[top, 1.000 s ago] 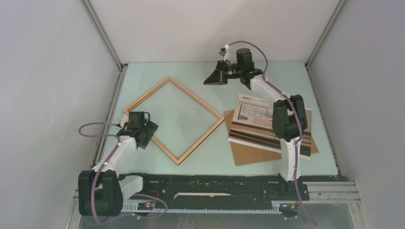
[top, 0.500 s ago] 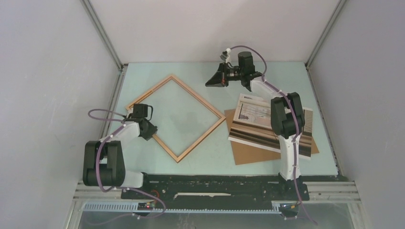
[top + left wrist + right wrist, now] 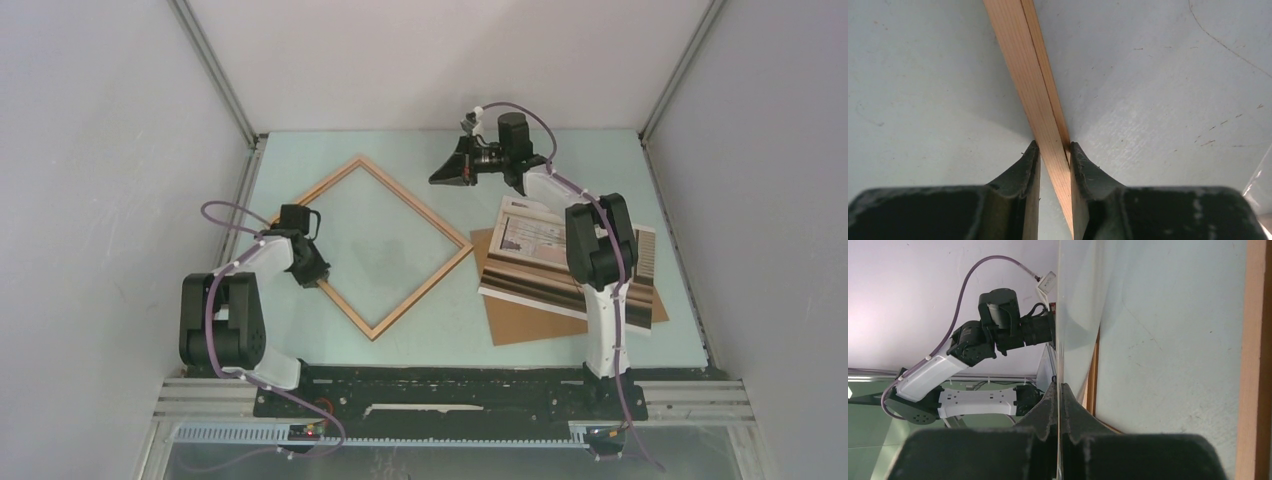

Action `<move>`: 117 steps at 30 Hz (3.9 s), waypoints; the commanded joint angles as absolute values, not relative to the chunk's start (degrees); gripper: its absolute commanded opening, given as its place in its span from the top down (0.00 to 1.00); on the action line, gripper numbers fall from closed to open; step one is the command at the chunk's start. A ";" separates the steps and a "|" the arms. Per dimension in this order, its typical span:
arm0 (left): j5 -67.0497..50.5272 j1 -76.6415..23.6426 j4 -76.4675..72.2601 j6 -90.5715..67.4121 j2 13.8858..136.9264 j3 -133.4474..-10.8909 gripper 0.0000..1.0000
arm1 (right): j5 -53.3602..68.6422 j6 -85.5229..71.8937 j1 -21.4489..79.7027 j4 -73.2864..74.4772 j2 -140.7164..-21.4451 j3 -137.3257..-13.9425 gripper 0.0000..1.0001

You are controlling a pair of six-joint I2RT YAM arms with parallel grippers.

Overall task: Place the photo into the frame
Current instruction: Adjust the photo frame at the center of the board, then place the photo frame item in the photo frame.

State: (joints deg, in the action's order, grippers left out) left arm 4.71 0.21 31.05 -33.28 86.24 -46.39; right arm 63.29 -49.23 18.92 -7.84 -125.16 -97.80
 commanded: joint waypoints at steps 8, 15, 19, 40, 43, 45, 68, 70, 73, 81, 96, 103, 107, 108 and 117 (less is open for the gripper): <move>2.01 -0.69 37.56 -16.76 84.57 -45.88 1.00 | 63.86 -49.48 22.77 -4.18 -129.88 -104.35 1.00; 3.22 -0.53 38.90 -17.78 83.90 -47.43 0.98 | 62.20 -50.74 23.93 -5.88 -131.56 -104.37 1.00; 2.85 -0.29 40.46 -19.94 83.64 -49.14 0.80 | 60.97 -53.80 23.82 -10.95 -130.49 -100.75 1.00; -21.13 21.63 30.80 -27.40 75.88 -42.72 0.28 | 56.83 -66.44 23.19 -29.20 -128.85 -90.07 1.00; -23.02 22.67 30.62 -26.86 78.83 -43.84 0.28 | 55.91 -67.11 23.88 -30.24 -128.94 -89.47 1.00; -22.70 22.70 29.42 -27.14 78.97 -43.38 0.30 | 55.49 -67.33 24.09 -30.34 -129.16 -89.43 1.00; -23.77 22.92 28.69 -26.75 85.57 -42.93 0.77 | 55.42 -72.62 24.70 -37.95 -125.26 -81.46 1.00; -22.89 22.87 28.70 -26.92 84.19 -42.67 0.69 | 55.36 -72.66 24.78 -37.86 -125.27 -81.34 1.00; -20.75 22.86 29.61 -27.15 83.58 -42.60 0.67 | 55.03 -72.51 25.08 -37.93 -125.29 -80.69 1.00; -21.83 23.18 29.61 -26.95 85.91 -43.23 0.81 | 54.51 -73.17 26.22 -39.16 -126.22 -80.14 1.00; -20.95 23.26 29.96 -26.72 85.52 -43.20 1.00 | 52.94 -73.34 25.50 -40.38 -124.30 -76.51 1.00; -21.25 23.22 29.97 -26.55 85.60 -43.24 1.00 | 53.50 -74.40 24.95 -42.24 -124.08 -75.79 1.00; -21.37 23.21 29.81 -26.64 85.61 -43.24 1.00 | 53.32 -73.99 24.71 -42.01 -122.55 -74.88 1.00; -21.46 23.24 29.84 -26.63 85.65 -43.24 1.00 | 53.27 -73.80 24.77 -41.90 -122.34 -74.89 1.00; -21.53 23.28 29.65 -26.55 85.85 -43.24 1.00 | 53.82 -75.12 25.03 -43.31 -123.09 -74.89 1.00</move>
State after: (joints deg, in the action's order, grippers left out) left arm -21.28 22.68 29.71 -26.98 85.95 -43.79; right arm 53.01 -73.91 25.04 -40.05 -126.06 -74.94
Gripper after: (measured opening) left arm 0.410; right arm 0.007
